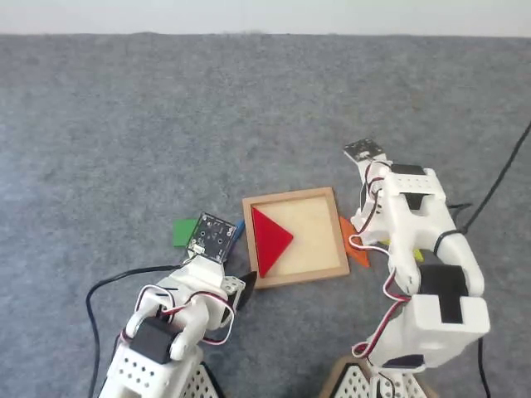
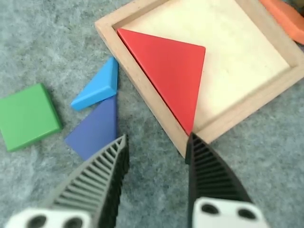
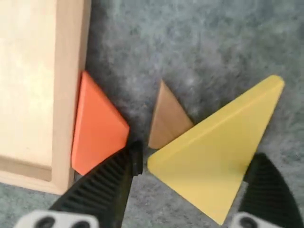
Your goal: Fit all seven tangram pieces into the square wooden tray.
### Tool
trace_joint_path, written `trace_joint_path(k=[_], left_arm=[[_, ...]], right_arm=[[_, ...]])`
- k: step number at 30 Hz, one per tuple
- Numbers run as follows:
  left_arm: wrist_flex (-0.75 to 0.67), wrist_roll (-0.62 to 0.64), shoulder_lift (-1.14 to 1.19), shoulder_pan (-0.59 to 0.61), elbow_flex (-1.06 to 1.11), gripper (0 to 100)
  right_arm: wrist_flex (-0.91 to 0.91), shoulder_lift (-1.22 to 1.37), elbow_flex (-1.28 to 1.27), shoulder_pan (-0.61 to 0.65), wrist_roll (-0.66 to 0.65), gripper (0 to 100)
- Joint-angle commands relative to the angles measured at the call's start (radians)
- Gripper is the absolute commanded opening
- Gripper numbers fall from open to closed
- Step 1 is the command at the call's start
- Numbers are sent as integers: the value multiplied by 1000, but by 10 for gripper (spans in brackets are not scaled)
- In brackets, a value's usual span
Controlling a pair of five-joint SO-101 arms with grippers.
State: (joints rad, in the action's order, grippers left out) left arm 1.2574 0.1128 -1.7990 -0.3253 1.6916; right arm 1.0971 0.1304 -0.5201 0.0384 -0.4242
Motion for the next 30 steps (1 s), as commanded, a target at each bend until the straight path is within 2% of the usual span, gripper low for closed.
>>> trace_joint_path(k=[1, 3, 16, 22, 30], left_arm=[[6, -3, -18, -5, -8, 196], [6, -3, -18, -5, -8, 196], [6, -3, -18, -5, -8, 196], [6, -3, -18, -5, -8, 196], [6, -3, -18, -5, -8, 196]], right_arm=[[-18, -2, 44, 2, 0, 225], [-18, -5, 43, 2, 0, 199], [44, -8, 124, 2, 0, 191], [38, -8, 132, 1, 0, 39], [56, -8, 155, 1, 0, 11]])
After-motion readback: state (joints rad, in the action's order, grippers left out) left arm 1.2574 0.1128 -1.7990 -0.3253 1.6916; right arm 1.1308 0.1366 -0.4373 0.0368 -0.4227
